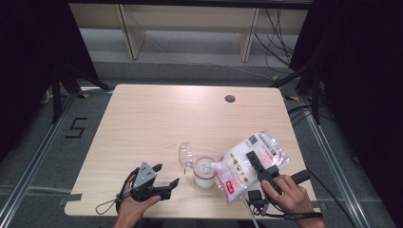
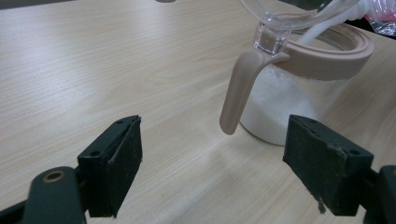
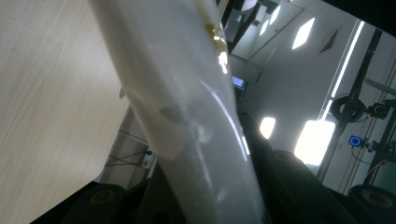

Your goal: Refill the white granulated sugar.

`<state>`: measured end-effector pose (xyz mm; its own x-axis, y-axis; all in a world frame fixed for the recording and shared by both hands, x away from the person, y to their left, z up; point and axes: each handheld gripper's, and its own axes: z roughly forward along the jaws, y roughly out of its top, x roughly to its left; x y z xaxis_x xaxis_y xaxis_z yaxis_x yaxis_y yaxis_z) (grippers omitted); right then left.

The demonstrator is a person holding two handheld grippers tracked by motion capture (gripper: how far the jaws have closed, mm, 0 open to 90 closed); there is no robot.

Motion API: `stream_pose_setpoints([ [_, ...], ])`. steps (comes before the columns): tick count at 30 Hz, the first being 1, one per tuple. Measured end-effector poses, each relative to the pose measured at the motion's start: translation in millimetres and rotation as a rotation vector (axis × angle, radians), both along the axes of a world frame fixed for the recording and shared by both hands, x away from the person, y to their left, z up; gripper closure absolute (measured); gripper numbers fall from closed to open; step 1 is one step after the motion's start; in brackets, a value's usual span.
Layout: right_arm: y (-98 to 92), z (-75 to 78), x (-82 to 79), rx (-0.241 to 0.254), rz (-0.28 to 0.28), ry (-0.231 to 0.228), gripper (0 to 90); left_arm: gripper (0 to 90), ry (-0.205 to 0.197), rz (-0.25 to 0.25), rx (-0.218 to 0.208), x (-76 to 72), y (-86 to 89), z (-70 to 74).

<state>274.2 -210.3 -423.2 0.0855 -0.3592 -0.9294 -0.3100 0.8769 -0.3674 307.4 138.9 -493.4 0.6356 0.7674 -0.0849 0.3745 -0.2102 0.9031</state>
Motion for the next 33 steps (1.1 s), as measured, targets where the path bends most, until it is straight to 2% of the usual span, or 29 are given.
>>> stream_pose_setpoints([
  [9, -0.2, -0.1, 0.0, -0.004, 0.0, 0.003, 77.7, 18.9, 0.0, 0.001, -0.001, -0.1, 0.0, 0.2],
  [12, -0.3, 0.6, -0.6, -0.012, -0.024, 0.019, 77.7, 18.9, 0.0, 0.0, 0.0, -0.3, 0.1, -0.1],
  [27, -0.1, 0.5, -0.6, -0.009, -0.017, 0.009, 78.1, 18.9, 0.0, -0.004, -0.003, 0.1, 0.4, 0.1],
  [33, -0.9, -0.5, -0.4, -0.013, -0.025, 0.026, 78.2, 18.9, 0.0, 0.001, 0.002, 0.0, 0.2, 0.1],
])
